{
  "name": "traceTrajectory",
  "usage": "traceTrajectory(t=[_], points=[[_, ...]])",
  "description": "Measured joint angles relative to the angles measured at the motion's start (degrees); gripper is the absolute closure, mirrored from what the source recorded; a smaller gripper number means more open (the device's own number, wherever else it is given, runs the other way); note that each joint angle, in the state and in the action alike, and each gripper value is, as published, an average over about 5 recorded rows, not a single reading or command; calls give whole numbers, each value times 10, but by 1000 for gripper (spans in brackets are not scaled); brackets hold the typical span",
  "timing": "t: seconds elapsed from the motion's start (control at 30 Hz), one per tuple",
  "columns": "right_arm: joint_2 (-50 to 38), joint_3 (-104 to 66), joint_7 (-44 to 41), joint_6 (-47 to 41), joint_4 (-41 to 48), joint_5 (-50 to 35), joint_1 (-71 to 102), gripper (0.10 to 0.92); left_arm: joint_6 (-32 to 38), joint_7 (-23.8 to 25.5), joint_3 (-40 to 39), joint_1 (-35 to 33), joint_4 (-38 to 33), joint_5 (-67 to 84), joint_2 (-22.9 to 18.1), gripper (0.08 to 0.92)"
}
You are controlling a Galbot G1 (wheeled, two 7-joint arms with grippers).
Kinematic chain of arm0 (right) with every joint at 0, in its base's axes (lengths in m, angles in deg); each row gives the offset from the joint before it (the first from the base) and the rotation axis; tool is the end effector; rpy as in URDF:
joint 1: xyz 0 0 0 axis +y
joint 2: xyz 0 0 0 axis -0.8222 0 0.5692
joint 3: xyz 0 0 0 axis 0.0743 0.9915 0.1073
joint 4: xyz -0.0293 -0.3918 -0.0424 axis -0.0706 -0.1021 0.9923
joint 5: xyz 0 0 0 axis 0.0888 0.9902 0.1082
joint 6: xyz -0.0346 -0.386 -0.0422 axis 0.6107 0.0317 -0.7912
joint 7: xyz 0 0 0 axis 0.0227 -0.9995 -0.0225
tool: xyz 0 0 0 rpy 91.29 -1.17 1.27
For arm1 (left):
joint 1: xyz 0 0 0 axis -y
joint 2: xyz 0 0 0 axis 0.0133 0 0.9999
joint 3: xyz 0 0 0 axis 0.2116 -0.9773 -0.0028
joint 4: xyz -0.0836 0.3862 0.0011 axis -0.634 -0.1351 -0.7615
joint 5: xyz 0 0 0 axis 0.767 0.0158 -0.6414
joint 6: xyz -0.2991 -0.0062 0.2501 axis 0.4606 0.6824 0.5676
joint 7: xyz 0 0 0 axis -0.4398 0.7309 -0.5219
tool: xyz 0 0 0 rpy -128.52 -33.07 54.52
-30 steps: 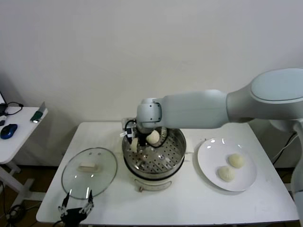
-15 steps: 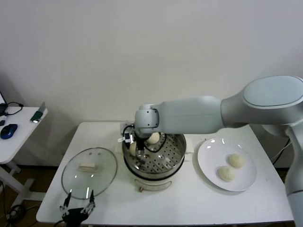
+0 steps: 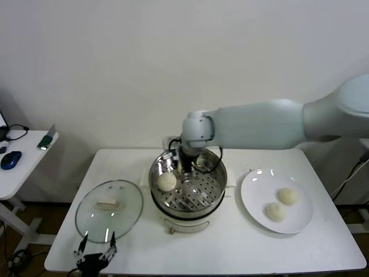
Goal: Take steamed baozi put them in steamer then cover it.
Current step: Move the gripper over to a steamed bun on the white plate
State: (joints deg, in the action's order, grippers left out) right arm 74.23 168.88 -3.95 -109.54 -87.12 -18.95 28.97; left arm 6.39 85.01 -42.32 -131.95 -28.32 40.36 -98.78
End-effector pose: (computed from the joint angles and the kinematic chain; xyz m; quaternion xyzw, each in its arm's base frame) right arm 0.5538 0.1111 -0.0073 0.5253 -0.5395 0.5672 0.3336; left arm 0.0908 0.0669 -0.4373 0.0782 -0.9863 -0.0249 0.1430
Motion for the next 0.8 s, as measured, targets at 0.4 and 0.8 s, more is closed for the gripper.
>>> traceTrajectory(t=[0.4,0.8], points=[[-206,156,-101,92,-53,123,-118,203,-2,2,-1,2,2,1,1,177],[-333,111,-108,105,-25,248,22,203,-1,1,8,-2,-1,1,0,177]])
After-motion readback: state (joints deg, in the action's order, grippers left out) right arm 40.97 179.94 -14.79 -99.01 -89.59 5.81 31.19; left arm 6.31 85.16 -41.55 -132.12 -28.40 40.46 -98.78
